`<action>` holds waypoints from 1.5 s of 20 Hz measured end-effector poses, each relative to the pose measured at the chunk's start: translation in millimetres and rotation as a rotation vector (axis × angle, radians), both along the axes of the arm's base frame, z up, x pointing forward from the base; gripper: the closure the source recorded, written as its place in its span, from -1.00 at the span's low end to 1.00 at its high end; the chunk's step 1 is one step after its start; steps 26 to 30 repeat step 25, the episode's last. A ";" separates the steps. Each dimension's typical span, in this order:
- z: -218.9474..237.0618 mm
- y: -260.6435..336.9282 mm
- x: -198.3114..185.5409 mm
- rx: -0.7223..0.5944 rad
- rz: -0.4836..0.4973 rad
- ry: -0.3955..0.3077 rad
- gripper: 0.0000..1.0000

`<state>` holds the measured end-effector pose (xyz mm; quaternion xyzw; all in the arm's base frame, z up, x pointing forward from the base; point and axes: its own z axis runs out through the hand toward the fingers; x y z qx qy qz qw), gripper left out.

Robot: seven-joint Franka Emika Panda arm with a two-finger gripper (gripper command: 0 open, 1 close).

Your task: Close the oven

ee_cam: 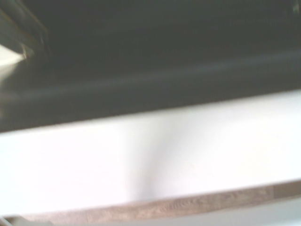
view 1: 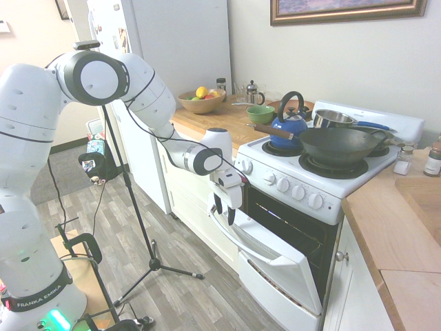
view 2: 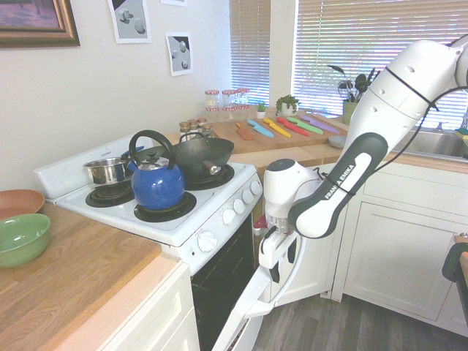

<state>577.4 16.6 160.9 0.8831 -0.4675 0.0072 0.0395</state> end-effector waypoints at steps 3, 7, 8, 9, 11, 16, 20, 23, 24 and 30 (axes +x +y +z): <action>-6.1 -9.0 -3.0 0.004 0.002 0.009 -1.00; -27.2 -7.9 5.1 0.023 -0.012 -0.006 -1.00; -33.4 -4.9 11.1 0.027 -0.005 -0.021 -1.00; -39.7 0.2 16.2 0.030 0.010 -0.034 -1.00; -42.5 15.8 30.2 0.036 0.041 -0.083 -1.00; 5.6 57.9 65.1 0.047 0.105 -0.201 -1.00; 73.9 82.6 72.0 0.081 0.130 -0.296 -1.00; 123.8 89.6 51.1 0.109 0.124 -0.298 -1.00; 140.5 88.0 40.5 0.116 0.133 -0.281 -1.00; 157.0 84.8 29.6 0.122 0.152 -0.263 -1.00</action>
